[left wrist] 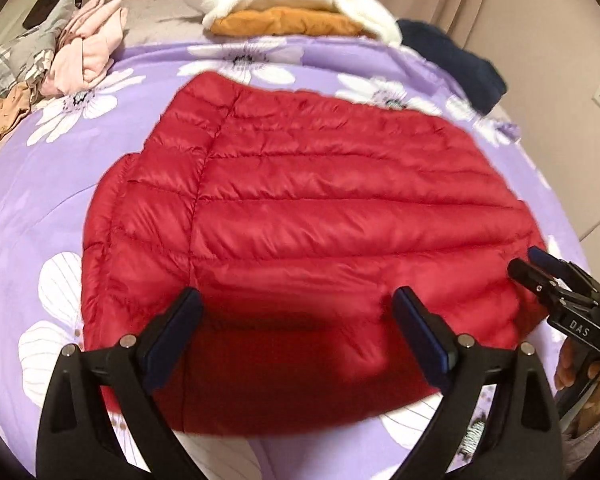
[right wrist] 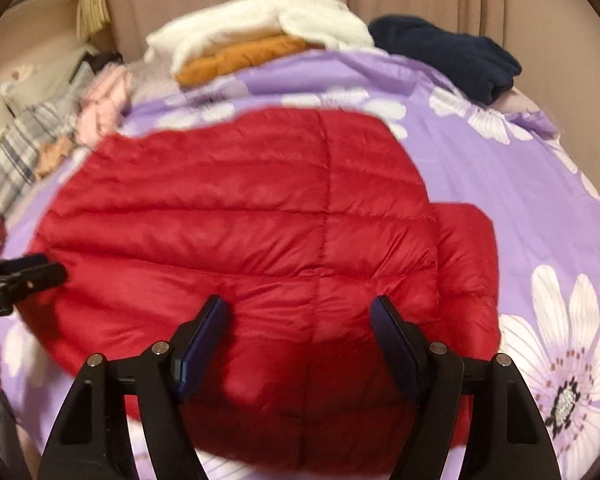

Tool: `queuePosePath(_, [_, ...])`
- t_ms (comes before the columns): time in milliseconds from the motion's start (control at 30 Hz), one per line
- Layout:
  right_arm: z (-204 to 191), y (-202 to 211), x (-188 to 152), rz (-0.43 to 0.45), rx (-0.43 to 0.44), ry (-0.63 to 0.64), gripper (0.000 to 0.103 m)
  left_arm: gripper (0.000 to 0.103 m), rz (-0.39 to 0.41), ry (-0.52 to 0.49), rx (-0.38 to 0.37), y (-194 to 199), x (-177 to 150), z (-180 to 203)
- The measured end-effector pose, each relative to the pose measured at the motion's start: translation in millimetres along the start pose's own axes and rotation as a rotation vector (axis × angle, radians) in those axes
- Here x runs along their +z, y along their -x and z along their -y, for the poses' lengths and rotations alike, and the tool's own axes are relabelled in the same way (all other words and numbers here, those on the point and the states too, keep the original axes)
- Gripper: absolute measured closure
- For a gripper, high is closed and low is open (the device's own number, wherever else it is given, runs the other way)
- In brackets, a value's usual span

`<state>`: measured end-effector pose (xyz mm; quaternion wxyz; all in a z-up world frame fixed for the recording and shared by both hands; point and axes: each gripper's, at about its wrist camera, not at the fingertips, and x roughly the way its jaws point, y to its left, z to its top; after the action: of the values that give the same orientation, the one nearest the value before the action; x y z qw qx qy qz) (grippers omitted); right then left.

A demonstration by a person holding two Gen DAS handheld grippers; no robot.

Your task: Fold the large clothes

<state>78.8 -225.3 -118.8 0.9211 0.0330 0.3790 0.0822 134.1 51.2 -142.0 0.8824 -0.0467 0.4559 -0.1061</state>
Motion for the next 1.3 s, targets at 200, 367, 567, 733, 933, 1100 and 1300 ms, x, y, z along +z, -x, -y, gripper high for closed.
queuePosePath(200, [-31.6, 16.7, -11.8, 0.038, 0.090, 0.078, 0.027, 0.007, 0.029, -0.090, 0.006, 4.7, -18.0, 25.3])
queuePosePath(367, [-44.1, -18.8, -24.0, -0.031, 0.027, 0.145, 0.027, 0.004, -0.032, -0.122, 0.028, -23.9, -30.7, 26.4])
queuePosePath(567, [-45.5, -28.8, -28.6, -0.049, 0.018, 0.150, 0.026, 0.003, -0.049, -0.131, 0.020, -29.6, -30.1, 24.0])
queuePosePath(733, [-33.6, -3.7, -21.1, -0.036, 0.114, 0.088, 0.026, 0.006, -0.023, -0.044, -0.055, -5.5, -19.8, 11.7])
queuePosePath(933, [-13.1, 7.0, 14.0, 0.083, 0.129, -0.011, 0.026, 0.006, 0.040, -0.008, -0.048, -4.4, 23.2, 3.6])
queuePosePath(1100, [-11.1, -18.0, 45.6, 0.112, 0.096, -0.061, 0.026, 0.008, 0.046, -0.019, -0.021, -27.4, 56.1, 11.2])
queuePosePath(1300, [-12.9, -59.1, 50.9, 0.032, 0.025, -0.054, 0.026, 0.006, -0.027, -0.020, 0.020, -67.3, 73.1, 11.7])
